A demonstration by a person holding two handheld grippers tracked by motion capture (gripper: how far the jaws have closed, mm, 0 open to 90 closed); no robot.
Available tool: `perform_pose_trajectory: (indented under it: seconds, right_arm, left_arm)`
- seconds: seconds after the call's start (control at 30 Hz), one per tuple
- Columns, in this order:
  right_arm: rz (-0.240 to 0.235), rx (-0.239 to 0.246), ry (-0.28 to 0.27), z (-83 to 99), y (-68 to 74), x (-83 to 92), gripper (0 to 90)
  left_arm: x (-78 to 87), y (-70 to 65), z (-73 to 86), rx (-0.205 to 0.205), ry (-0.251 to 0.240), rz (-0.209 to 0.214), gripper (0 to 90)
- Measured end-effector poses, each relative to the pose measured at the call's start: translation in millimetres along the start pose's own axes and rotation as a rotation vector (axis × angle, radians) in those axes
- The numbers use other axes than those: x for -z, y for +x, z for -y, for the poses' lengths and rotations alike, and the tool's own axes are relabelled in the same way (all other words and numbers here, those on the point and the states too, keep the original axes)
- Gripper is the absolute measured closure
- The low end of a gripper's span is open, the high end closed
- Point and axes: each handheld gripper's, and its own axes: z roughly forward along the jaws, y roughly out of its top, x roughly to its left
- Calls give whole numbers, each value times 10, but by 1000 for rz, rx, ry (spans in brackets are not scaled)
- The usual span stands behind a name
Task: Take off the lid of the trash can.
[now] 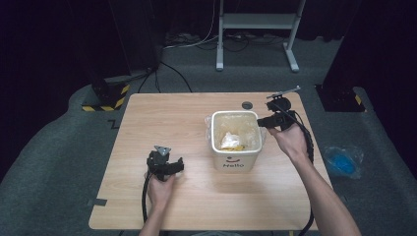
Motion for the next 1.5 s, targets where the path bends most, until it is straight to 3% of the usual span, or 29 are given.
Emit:
perform_pose_trajectory:
  seconds: [0.67,1.5]
  right_arm:
    - [46,-18,16,-173,8,-165,678]
    - [102,-15,89,-271,78,-334,732]
  left_arm:
    - [1,0,0,1,0,0,154]
    - [1,1,0,1,0,2,154]
